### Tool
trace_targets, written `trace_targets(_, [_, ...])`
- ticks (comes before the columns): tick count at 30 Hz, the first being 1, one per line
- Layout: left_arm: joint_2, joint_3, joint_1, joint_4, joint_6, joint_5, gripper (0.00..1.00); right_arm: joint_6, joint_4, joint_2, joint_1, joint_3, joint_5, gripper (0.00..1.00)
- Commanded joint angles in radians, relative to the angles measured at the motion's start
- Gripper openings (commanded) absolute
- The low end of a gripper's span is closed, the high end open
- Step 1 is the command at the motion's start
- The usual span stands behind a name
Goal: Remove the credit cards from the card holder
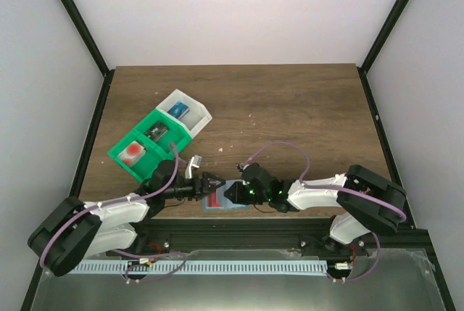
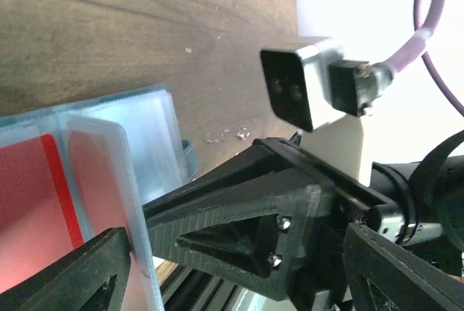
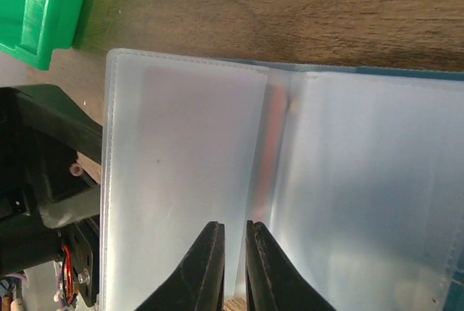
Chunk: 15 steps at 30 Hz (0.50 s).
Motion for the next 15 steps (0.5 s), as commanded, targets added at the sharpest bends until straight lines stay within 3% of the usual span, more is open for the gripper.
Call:
trace_targets(1, [-0.089, 0.045, -0.005, -0.146, 0.076, -0.083, 0.82, -0.021, 0.044, 0.010, 0.009, -0.006, -0.007, 0.11])
trace_targets(5, [-0.181, 0.032, -0.006, -0.212, 0.082, -0.138, 0.82, -0.037, 0.033, 0.076, 0.009, 0.050, -0.069, 0.15])
trace_targets(13, [-0.238, 0.071, -0.006, -0.428, 0.149, -0.271, 0.82, -0.026, -0.056, 0.124, 0.008, 0.095, -0.027, 0.23])
trace_targets(15, [-0.234, 0.061, -0.006, -0.406, 0.145, -0.265, 0.83, -0.024, -0.063, 0.133, 0.009, 0.095, -0.025, 0.24])
